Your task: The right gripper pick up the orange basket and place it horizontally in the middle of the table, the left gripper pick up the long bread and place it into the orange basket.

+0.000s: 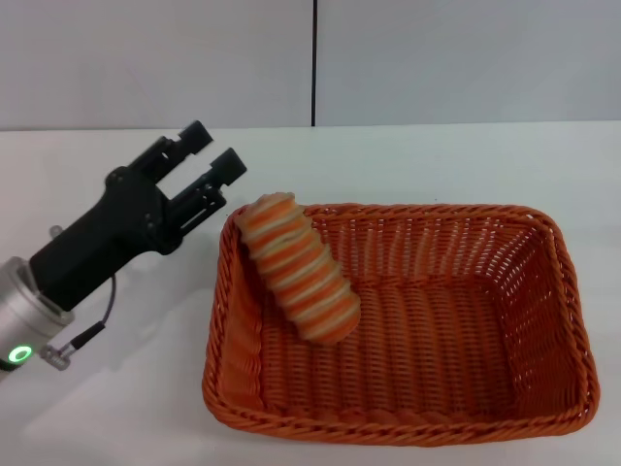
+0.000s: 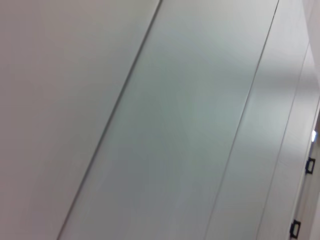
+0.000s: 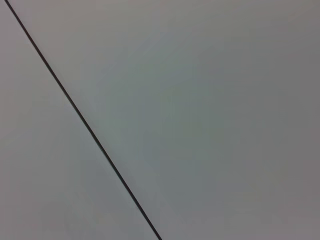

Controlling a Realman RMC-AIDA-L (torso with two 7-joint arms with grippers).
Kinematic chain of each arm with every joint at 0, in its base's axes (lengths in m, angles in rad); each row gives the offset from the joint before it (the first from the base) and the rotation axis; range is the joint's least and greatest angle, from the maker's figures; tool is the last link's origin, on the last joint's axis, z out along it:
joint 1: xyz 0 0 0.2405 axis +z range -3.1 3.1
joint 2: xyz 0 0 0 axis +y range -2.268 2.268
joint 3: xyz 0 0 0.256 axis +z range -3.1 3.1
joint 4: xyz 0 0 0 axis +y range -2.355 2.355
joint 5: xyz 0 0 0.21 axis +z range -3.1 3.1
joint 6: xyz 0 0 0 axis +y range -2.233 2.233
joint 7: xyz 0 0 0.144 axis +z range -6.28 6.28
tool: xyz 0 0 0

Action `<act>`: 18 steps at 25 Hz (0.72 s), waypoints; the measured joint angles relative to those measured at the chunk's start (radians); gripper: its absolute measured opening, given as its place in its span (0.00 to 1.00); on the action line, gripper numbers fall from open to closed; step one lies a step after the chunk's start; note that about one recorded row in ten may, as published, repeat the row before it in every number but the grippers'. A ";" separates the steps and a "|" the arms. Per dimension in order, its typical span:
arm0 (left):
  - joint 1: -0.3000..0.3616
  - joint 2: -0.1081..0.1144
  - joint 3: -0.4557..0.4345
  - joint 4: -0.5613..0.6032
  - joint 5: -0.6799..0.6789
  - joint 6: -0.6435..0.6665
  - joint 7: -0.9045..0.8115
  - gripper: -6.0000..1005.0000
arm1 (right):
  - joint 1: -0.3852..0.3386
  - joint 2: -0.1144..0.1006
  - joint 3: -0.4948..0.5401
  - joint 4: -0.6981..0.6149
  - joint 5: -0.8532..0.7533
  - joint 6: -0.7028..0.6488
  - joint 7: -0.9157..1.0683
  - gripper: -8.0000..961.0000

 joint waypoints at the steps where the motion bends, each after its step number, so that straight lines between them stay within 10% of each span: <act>1: 0.004 0.001 -0.006 0.003 0.000 0.010 0.000 0.46 | 0.000 0.000 0.000 0.000 0.000 0.000 0.000 0.39; 4: 0.023 0.003 -0.048 0.018 -0.007 0.044 0.002 0.69 | -0.001 0.000 0.001 0.000 0.000 0.000 0.000 0.39; 10: 0.116 0.000 -0.329 0.004 -0.030 0.087 0.126 0.86 | -0.002 0.005 0.034 0.002 0.004 0.008 0.000 0.39; 18: 0.238 -0.003 -0.720 -0.140 -0.041 0.093 0.406 0.85 | -0.006 0.007 0.064 0.001 0.021 0.011 0.000 0.39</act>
